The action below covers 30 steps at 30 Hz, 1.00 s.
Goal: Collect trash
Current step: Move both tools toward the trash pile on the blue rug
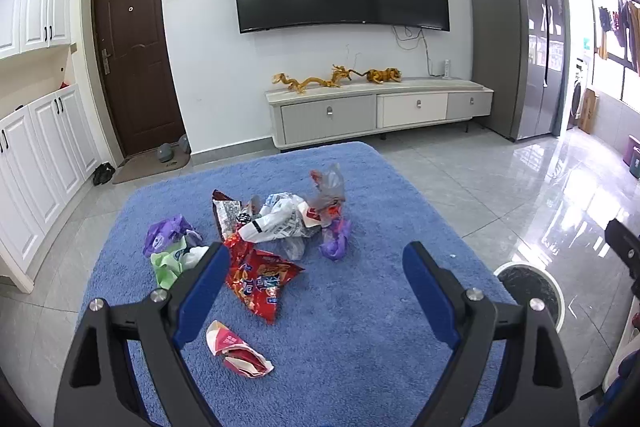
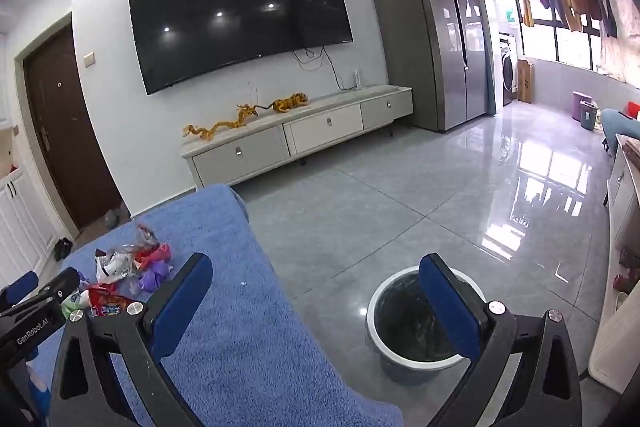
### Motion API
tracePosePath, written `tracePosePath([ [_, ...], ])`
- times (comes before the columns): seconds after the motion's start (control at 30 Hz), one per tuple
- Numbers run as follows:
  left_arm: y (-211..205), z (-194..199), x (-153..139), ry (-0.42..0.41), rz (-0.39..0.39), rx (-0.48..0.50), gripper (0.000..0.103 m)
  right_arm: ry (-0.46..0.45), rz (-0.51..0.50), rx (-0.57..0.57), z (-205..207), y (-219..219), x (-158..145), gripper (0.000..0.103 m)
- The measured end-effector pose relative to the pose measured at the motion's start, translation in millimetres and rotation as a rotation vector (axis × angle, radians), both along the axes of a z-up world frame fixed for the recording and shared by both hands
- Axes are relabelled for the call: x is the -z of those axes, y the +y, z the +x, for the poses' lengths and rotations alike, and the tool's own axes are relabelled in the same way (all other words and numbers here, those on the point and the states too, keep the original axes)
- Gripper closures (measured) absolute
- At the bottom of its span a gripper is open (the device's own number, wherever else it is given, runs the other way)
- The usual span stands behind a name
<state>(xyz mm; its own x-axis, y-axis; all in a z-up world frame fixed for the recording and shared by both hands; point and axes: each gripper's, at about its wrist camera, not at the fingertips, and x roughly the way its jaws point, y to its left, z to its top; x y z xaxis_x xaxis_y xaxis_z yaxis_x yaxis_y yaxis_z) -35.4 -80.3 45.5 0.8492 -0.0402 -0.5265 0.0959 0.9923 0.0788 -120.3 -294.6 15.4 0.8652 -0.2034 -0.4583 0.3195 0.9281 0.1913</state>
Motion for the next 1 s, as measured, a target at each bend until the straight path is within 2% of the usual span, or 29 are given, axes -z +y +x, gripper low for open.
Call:
tracePosePath([
  [0.43, -6, 4, 10, 0.012, 0.007, 0.021, 0.015, -0.046, 0.015, -0.015, 11, -1, 9, 0.000],
  [0.7, -3, 7, 14, -0.003, 0.003, 0.015, 0.015, -0.003, 0.023, -0.012, 20, -4, 18, 0.000],
  [1.0, 2, 13, 21, 0.018, -0.019, 0.028, 0.015, 0.023, -0.037, 0.008, 24, 1, 21, 0.000],
])
